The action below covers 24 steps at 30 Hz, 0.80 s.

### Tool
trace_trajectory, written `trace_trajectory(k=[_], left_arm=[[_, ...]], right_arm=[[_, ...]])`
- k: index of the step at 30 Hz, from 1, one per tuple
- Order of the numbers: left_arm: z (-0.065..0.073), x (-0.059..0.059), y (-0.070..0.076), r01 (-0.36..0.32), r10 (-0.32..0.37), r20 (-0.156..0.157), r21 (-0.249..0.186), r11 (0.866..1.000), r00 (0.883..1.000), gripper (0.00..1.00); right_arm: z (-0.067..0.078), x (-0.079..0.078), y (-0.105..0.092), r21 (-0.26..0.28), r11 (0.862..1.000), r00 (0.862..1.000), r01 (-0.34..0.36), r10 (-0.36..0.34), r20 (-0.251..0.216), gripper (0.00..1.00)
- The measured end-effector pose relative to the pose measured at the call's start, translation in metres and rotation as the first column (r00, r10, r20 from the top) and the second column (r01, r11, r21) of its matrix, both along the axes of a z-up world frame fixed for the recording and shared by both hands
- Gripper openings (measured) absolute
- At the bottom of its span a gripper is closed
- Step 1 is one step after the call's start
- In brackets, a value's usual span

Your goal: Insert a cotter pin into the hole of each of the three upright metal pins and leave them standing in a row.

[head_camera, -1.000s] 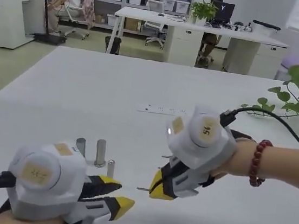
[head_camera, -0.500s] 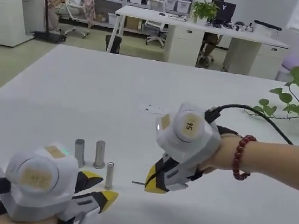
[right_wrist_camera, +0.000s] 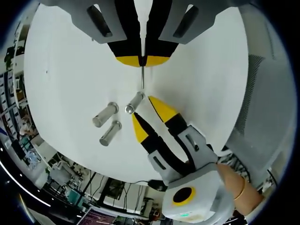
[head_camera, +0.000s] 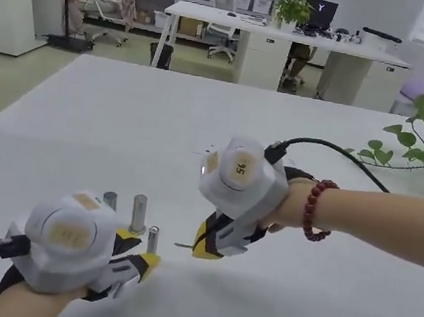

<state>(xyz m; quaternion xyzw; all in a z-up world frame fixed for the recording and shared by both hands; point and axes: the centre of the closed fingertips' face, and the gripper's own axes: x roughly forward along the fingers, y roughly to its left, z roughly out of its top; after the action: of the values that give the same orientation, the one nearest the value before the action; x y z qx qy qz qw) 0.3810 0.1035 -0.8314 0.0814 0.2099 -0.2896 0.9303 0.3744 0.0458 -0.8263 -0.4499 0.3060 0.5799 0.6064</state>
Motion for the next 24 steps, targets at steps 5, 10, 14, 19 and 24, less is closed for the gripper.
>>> trace_trajectory(k=[5,10,14,19,24], left_arm=[[0.001,0.009,0.000,-0.040,0.038,-0.022,-0.057,0.998,0.999,0.18],[0.001,0.015,-0.001,-0.046,0.044,-0.023,-0.072,0.996,0.999,0.16],[-0.001,0.014,-0.004,-0.041,0.039,-0.028,-0.078,0.996,0.999,0.15],[-0.004,0.013,-0.006,-0.030,0.028,-0.033,-0.070,0.997,0.999,0.11],[-0.003,0.012,-0.008,-0.023,0.021,-0.028,-0.068,0.997,0.999,0.08]], right_arm=[[0.001,0.007,0.003,-0.010,1.000,1.000,0.007,-0.006,0.005,0.03],[0.001,0.011,0.005,-0.036,0.999,1.000,0.000,0.000,0.011,0.03],[0.000,0.013,0.007,-0.049,0.999,1.000,0.002,-0.002,0.003,0.03],[-0.002,0.014,0.009,-0.073,0.997,1.000,-0.010,0.010,0.002,0.03],[-0.002,0.012,0.013,-0.080,0.997,1.000,-0.020,0.020,0.000,0.03]])
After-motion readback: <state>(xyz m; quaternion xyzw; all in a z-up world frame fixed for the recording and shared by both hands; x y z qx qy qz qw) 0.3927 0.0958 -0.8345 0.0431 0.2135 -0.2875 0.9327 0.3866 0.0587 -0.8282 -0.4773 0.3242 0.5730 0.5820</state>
